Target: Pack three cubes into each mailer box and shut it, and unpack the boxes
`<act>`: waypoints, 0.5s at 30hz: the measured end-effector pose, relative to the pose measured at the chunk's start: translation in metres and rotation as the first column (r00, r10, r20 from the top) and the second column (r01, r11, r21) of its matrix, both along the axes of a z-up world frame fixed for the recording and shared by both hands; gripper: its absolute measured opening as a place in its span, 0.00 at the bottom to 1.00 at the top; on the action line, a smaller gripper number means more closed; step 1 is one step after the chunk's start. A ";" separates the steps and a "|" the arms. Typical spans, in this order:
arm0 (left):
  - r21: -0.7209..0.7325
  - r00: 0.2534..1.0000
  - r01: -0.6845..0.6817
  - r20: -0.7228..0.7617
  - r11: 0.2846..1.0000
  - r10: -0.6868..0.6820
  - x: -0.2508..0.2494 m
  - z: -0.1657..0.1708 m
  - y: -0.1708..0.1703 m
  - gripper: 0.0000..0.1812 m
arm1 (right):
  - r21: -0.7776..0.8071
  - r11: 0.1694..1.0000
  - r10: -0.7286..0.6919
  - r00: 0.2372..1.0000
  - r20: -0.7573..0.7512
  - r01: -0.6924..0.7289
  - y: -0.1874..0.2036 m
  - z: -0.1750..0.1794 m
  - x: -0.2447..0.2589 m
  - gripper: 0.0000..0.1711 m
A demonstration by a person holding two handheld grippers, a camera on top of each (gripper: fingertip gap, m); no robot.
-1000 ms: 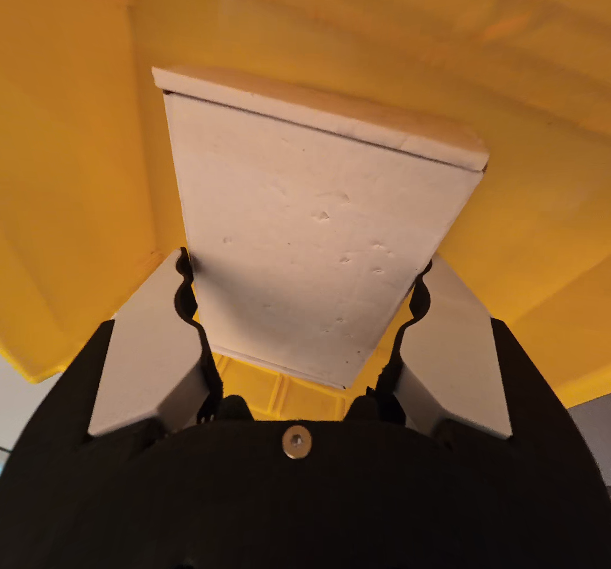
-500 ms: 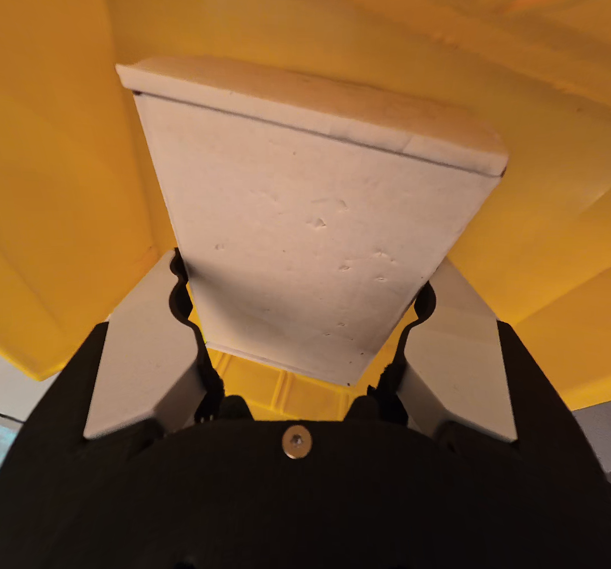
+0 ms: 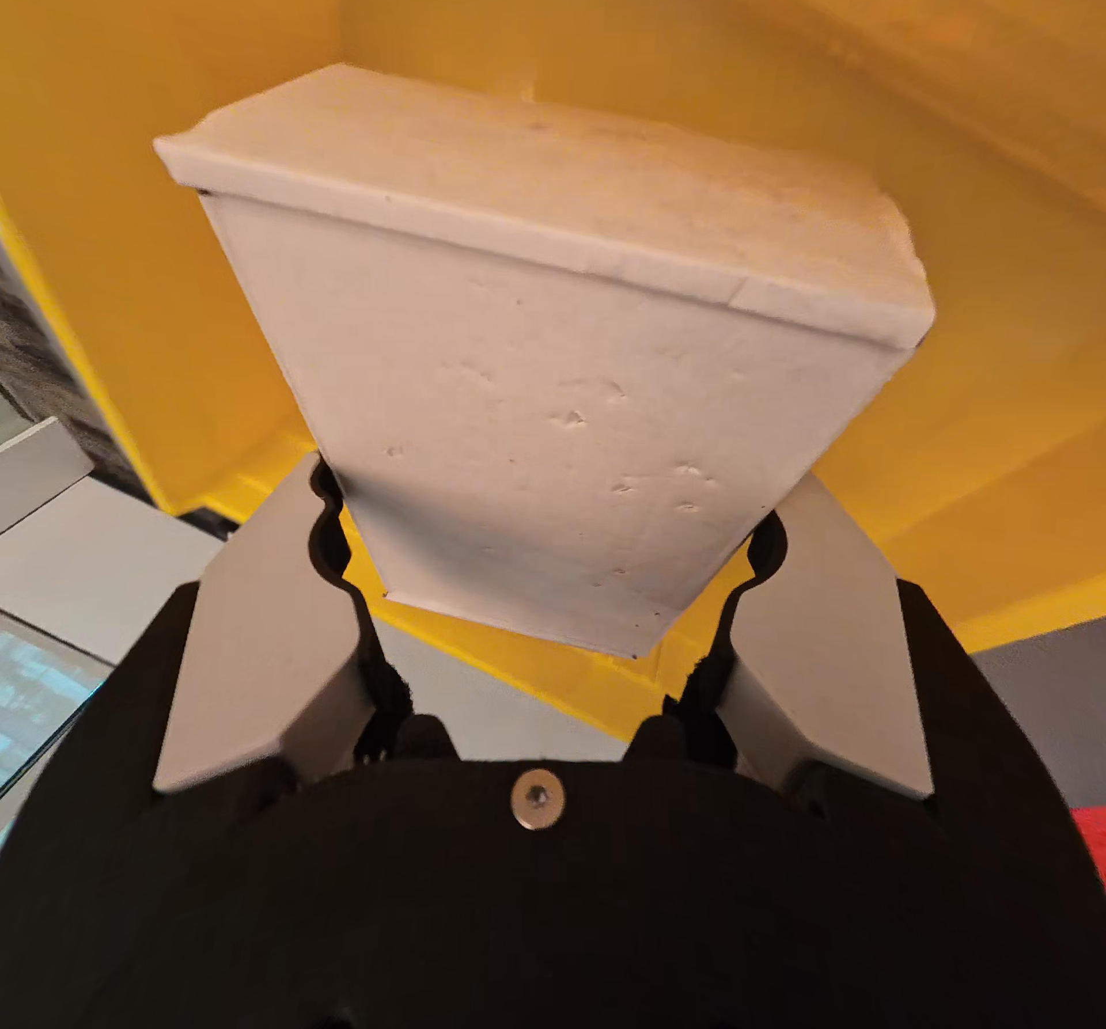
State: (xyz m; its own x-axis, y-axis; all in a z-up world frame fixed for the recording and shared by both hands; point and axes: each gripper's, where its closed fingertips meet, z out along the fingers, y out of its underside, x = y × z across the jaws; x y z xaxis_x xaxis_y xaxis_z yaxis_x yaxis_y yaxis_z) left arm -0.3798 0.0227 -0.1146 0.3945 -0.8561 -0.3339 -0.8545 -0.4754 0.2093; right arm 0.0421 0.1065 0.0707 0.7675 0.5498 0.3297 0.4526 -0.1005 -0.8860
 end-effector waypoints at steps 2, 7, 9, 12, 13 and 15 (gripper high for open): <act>0.015 1.000 -0.001 -0.023 1.000 0.001 0.000 0.011 -0.001 0.76 | 0.007 1.000 0.009 1.000 -0.014 -0.009 -0.003 0.005 0.001 0.63; 0.036 0.997 0.001 -0.072 0.999 0.002 0.006 0.046 -0.011 0.75 | 0.047 0.996 0.080 0.996 -0.034 -0.078 -0.013 0.017 -0.004 0.63; 0.039 0.996 0.005 -0.091 0.999 -0.001 0.012 0.064 -0.015 0.75 | 0.092 0.983 0.160 0.987 0.006 -0.160 -0.019 0.018 -0.016 0.63; 0.033 0.994 0.019 -0.113 0.999 -0.015 0.026 0.090 -0.023 0.75 | 0.167 0.929 0.320 0.943 0.091 -0.331 -0.038 0.017 -0.040 0.62; 0.034 0.993 0.026 -0.116 0.999 -0.022 0.032 0.098 -0.024 0.75 | 0.187 0.901 0.374 0.920 0.120 -0.391 -0.047 0.016 -0.048 0.61; 0.035 0.993 0.045 -0.107 0.998 -0.041 0.048 0.112 -0.026 0.75 | 0.202 0.801 0.527 0.823 0.211 -0.564 -0.077 0.006 -0.068 0.60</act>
